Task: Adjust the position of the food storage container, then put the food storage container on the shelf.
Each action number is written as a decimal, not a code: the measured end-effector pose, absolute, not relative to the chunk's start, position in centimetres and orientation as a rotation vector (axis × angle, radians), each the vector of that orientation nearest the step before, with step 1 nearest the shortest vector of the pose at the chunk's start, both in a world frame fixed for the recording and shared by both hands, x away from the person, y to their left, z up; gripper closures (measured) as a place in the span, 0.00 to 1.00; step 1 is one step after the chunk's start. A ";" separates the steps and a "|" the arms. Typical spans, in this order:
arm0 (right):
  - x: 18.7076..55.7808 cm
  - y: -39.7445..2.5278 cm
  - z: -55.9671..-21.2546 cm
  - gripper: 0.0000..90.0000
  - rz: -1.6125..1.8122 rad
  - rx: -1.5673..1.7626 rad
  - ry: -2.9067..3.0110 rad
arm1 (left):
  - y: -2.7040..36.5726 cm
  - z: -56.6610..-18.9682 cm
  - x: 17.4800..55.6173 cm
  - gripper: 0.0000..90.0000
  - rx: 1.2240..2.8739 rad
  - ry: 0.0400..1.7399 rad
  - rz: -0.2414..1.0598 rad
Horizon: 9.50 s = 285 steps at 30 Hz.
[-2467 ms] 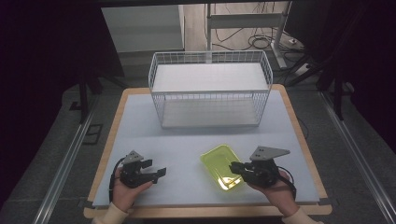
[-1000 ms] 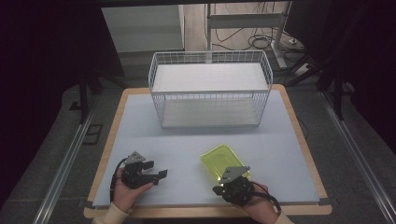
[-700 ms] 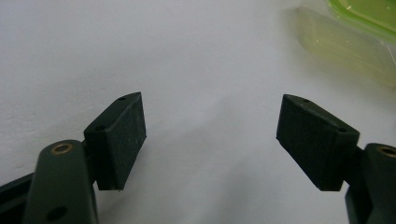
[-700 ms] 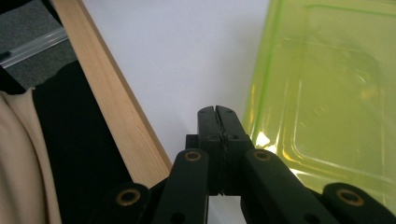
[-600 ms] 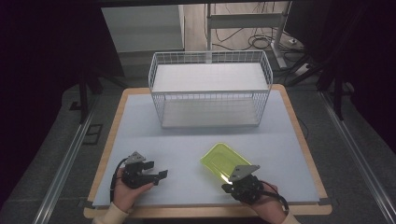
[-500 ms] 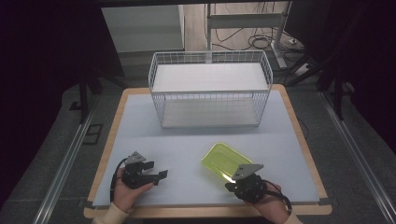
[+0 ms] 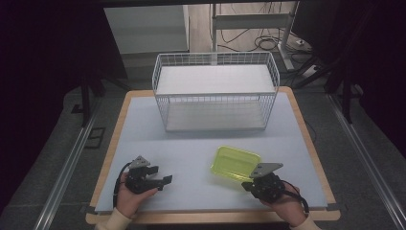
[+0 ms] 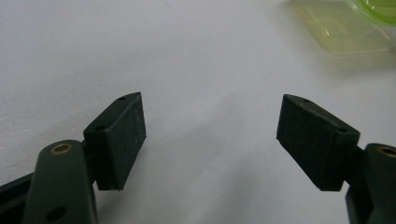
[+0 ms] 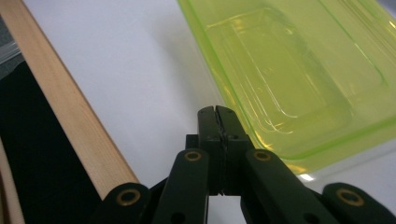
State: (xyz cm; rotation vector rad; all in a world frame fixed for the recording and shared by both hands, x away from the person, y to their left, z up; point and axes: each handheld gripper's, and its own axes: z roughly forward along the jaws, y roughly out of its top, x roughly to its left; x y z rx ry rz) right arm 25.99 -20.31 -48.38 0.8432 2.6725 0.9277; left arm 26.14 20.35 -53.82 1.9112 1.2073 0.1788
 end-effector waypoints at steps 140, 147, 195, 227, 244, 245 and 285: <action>31.9 -22.8 -48.5 0.99 0.965 1.100 2.461 | 20.5 -53.4 26.0 0.26 1.873 1.241 0.189; 31.9 -23.4 -48.3 0.86 1.078 1.126 2.473 | 19.1 -51.6 26.3 0.25 1.865 1.197 0.221; 35.9 -20.0 -50.3 0.47 1.381 1.545 2.514 | 14.8 -52.2 33.2 0.40 1.707 1.299 -0.311; 34.2 -21.4 -48.8 0.90 1.620 1.599 2.424 | 14.6 -50.9 31.6 0.90 1.661 1.186 -0.313; 33.8 -20.9 -45.5 0.89 1.666 1.434 2.369 | 15.0 -47.9 31.7 0.90 1.655 1.136 -0.240; 33.8 -20.8 -45.3 0.90 1.669 1.429 2.365 | 15.1 -47.8 31.7 0.90 1.654 1.134 -0.234; 35.0 -21.4 -38.0 0.89 1.748 1.264 2.261 | 14.6 -40.1 33.9 0.90 1.634 1.026 -0.115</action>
